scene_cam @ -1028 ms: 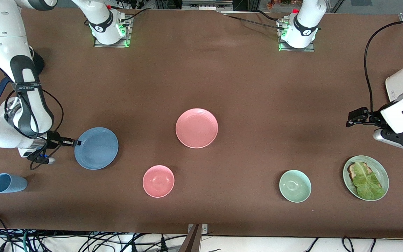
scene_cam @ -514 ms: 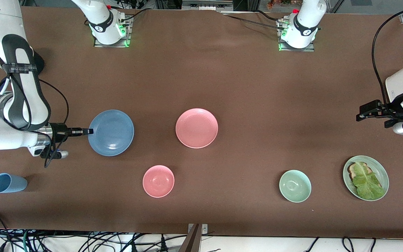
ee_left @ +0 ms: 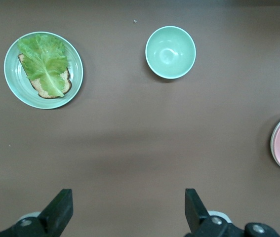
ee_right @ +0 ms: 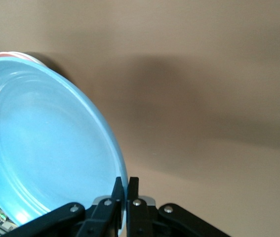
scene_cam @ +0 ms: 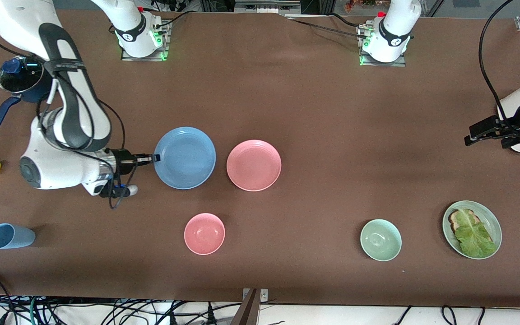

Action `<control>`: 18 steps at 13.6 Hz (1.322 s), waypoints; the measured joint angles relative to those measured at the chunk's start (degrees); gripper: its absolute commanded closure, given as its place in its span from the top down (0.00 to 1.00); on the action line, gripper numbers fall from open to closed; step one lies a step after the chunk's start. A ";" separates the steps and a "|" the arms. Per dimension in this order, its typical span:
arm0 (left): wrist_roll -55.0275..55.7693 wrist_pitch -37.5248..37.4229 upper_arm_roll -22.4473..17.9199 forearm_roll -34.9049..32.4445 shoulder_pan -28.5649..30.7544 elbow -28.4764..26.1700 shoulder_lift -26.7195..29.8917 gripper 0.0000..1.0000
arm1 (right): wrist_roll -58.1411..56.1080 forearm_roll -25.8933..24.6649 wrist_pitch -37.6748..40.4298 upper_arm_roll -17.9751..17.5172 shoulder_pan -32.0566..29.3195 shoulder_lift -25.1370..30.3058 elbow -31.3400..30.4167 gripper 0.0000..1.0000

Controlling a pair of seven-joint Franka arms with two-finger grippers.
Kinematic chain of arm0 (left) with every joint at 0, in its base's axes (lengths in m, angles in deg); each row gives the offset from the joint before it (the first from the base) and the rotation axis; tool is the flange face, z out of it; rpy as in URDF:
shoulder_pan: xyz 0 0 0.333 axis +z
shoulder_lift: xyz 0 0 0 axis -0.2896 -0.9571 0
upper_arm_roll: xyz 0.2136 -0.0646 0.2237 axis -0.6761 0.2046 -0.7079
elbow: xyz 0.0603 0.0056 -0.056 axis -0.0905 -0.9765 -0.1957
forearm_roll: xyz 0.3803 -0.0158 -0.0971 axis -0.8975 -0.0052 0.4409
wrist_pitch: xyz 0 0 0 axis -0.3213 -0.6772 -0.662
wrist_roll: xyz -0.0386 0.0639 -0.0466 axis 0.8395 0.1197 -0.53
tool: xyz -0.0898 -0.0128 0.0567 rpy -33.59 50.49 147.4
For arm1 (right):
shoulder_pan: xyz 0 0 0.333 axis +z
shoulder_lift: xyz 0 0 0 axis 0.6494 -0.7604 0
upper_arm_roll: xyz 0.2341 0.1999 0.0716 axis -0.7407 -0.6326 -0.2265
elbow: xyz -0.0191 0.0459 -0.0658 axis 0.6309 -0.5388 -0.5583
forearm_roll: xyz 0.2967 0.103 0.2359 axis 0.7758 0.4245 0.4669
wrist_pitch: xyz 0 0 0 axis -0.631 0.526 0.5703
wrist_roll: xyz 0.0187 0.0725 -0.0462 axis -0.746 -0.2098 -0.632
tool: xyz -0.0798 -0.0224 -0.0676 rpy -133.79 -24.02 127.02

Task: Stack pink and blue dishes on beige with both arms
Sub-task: 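Drag the blue plate with the right gripper onto the pink plate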

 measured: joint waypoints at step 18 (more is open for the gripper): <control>3.27 -3.09 6.52 -7.37 1.13 -8.58 12.32 1.00 | 13.47 0.01 -22.98 -0.19 18.29 -9.16 -0.90 0.00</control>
